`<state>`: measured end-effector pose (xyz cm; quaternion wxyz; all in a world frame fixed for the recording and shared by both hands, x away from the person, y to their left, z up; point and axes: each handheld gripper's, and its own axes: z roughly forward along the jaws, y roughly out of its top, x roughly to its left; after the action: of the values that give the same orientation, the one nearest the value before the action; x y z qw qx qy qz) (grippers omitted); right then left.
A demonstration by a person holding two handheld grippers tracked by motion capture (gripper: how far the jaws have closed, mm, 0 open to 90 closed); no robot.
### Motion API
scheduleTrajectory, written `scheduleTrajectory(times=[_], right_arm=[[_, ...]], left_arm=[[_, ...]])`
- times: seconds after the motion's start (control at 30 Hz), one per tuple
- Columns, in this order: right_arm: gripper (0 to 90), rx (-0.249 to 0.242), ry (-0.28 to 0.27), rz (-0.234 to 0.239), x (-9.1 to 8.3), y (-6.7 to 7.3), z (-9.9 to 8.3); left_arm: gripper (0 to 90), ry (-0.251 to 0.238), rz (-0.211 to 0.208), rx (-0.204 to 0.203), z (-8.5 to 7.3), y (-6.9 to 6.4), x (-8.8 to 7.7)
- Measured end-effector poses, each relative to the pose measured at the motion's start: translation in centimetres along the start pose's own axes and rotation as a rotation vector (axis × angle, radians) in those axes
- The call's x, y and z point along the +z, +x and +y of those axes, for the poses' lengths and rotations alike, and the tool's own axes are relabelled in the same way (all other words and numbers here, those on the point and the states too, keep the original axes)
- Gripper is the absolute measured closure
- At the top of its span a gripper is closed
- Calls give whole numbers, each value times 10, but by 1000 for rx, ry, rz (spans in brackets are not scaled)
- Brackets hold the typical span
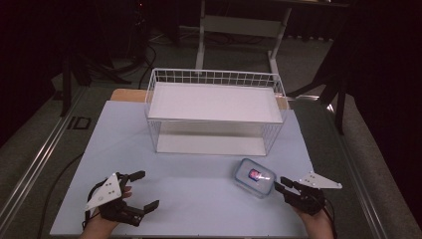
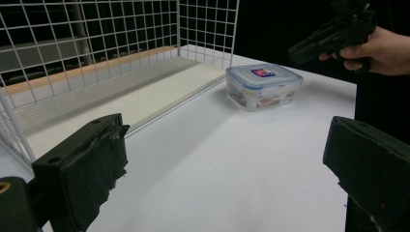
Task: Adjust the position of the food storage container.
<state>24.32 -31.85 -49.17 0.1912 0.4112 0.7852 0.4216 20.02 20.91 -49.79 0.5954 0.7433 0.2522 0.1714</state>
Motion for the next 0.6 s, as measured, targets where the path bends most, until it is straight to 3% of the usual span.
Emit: scheduleTrajectory(times=[0.03, 0.13, 0.2, 0.47, 0.6], right_arm=[[736, 0, 34, -24, 4, -4, -4], [872, 17, 54, -59, 9, -8, -8], [900, 24, 64, -72, 12, -9, -10], [900, 43, 84, -72, 24, -13, -6], [900, 53, 88, -94, 28, -17, -3]], left_arm=[[27, 1, -1, 1, 0, 0, 0], [27, 2, -4, -3, 0, 1, 0], [27, 1, -9, -14, -1, 2, 0], [27, 6, -7, -4, -1, 1, 1], [27, 13, -11, 5, -1, 0, 1]])
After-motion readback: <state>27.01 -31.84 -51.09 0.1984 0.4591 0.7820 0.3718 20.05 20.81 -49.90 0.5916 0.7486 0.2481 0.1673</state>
